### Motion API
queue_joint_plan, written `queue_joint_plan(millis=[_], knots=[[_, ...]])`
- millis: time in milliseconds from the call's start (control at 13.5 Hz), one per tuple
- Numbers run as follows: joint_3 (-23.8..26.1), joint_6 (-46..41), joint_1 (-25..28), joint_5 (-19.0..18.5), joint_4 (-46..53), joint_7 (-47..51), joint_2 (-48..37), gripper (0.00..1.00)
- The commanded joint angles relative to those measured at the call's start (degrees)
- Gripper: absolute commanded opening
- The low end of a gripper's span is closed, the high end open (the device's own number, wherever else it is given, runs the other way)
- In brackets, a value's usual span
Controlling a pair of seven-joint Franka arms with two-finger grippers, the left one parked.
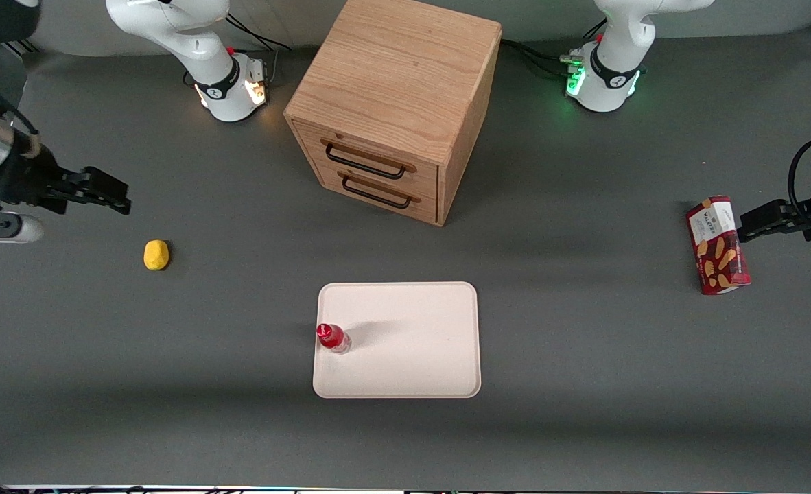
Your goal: Place coke bottle on tray
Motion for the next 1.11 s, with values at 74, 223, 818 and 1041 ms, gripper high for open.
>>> queue_joint_plan(millis=[74, 223, 818, 1041], knots=[[-4.21, 10.36, -0.99, 0.76, -15.4, -9.2, -8.17, 1.0], [-4.3, 12.84, -2.31, 0.85, -17.89, -10.87, -8.89, 1.0], [-3.95, 15.66, -4.34, 1.38, -17.28, -13.96, -7.92, 1.0], [-3.95, 16.28, -4.25, 1.38, -17.02, -12.64, -8.01, 1.0]])
